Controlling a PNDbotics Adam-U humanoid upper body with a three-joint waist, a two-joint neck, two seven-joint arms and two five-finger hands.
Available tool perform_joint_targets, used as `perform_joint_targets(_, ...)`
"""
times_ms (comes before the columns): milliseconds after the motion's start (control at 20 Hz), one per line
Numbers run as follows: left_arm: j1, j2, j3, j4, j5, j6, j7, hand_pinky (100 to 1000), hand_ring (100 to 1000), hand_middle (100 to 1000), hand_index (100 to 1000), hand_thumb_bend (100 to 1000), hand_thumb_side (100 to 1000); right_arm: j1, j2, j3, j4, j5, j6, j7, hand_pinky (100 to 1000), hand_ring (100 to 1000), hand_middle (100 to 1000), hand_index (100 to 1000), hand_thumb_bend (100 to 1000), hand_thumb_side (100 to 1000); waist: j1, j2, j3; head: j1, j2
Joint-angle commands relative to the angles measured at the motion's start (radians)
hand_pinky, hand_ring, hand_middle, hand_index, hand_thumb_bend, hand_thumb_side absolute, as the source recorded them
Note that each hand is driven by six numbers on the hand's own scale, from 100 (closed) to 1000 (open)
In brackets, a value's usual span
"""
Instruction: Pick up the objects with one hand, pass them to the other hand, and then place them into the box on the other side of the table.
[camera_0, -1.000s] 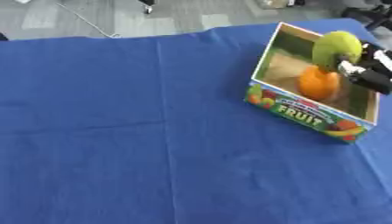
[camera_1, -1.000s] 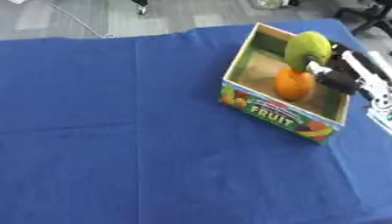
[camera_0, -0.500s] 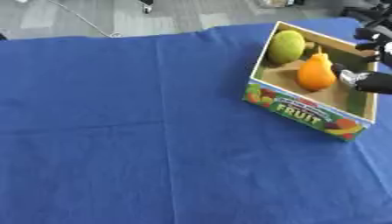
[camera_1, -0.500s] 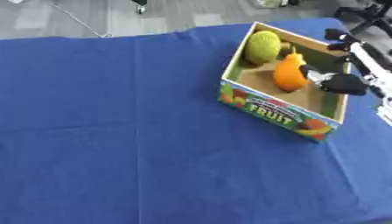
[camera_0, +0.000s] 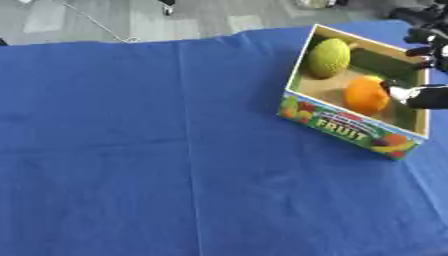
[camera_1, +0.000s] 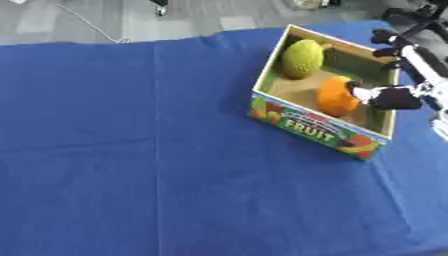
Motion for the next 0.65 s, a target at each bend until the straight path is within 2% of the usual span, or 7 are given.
perform_joint_targets(50, -0.001, 0.017, 0.026, -0.007, -0.011, -0.003, 0.024, 726, 737, 671, 776, 681, 549, 0.015, -0.015, -0.041, -0.137, -0.167, -0.044, -0.118, 731, 858, 865, 1000, 100, 544, 0.000, -0.038, -0.011, 0.024, 0.007)
perform_joint_targets(150, 0.009, 0.017, 0.038, -0.005, -0.013, -0.005, 0.042, 726, 738, 672, 777, 683, 547, 0.022, -0.015, -0.061, -0.172, -0.243, -0.116, -0.154, 735, 865, 876, 1000, 100, 660, 0.003, -0.046, -0.022, 0.042, 0.012)
perform_joint_targets(200, 0.013, 0.017, 0.044, -0.004, -0.015, -0.006, 0.050, 726, 738, 672, 777, 682, 545, 0.025, -0.016, -0.071, -0.178, -0.271, -0.156, -0.152, 738, 870, 881, 1000, 100, 663, 0.004, -0.050, -0.028, 0.052, 0.015)
perform_joint_targets(450, 0.026, 0.025, 0.072, -0.003, -0.026, -0.007, 0.080, 728, 739, 673, 779, 687, 536, 0.055, 0.004, -0.118, -0.183, -0.359, -0.333, -0.079, 738, 868, 882, 995, 100, 551, 0.015, -0.071, -0.049, 0.088, 0.022)
perform_joint_targets(650, 0.029, 0.029, 0.100, -0.003, -0.034, -0.007, 0.103, 732, 740, 674, 781, 690, 528, 0.114, 0.079, -0.140, -0.184, -0.373, -0.448, -0.001, 736, 862, 875, 989, 100, 503, 0.022, -0.088, -0.055, 0.104, 0.026)
